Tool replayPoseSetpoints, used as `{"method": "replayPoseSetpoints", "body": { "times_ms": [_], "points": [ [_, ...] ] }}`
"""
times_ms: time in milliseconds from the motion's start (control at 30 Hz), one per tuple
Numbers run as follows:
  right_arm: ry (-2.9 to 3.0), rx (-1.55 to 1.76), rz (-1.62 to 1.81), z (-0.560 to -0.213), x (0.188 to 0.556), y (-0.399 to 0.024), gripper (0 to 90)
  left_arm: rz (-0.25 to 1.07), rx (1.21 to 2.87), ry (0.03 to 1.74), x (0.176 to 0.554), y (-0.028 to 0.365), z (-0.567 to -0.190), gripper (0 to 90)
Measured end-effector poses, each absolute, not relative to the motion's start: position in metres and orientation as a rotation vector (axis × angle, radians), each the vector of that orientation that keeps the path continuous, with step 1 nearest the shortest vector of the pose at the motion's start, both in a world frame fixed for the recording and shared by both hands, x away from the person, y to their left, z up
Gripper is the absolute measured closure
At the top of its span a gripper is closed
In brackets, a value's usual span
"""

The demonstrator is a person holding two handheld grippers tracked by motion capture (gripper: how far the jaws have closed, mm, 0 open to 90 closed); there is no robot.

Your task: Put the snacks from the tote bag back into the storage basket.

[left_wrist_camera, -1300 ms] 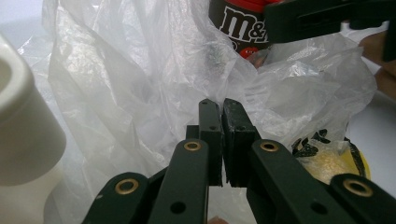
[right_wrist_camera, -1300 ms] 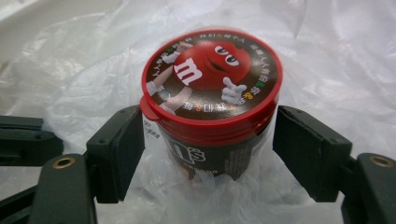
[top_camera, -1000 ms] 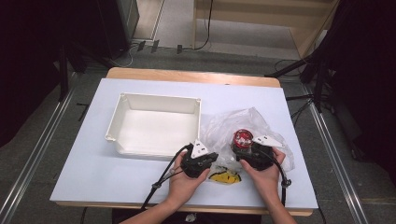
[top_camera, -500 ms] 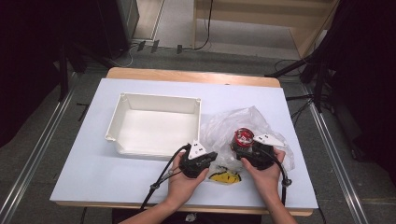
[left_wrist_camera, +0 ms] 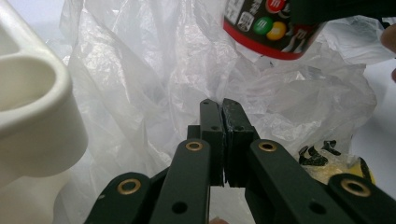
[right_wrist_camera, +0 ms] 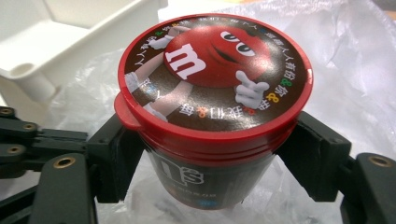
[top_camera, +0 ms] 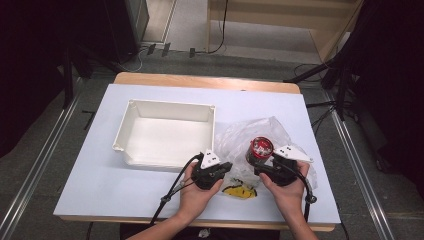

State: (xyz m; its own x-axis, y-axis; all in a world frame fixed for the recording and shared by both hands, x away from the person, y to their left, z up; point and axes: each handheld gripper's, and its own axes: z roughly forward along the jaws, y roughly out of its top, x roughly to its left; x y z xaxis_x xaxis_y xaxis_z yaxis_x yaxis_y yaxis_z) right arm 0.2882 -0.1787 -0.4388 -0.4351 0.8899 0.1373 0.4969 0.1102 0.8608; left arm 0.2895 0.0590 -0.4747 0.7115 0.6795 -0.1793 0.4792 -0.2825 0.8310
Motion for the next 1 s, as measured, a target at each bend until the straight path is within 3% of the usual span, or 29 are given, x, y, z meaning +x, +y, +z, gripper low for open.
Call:
{"method": "replayPoseSetpoints", "body": {
  "times_ms": [267, 600, 1000],
  "points": [
    [1.964, 1.318, 1.295, -0.428, 0.285, -0.177, 25.9, 0.309, 1.939, 0.885, 0.284, 0.058, -0.473, 86.0],
    [1.957, 1.266, 1.332, -0.413, 0.282, -0.170, 26.0, 0.276, 1.912, 0.866, 0.275, 0.070, -0.471, 70.9],
    [2.003, 1.230, 1.355, -0.408, 0.288, -0.150, 26.0, 0.291, 1.899, 0.836, 0.271, 0.095, -0.469, 67.4]
  ]
}}
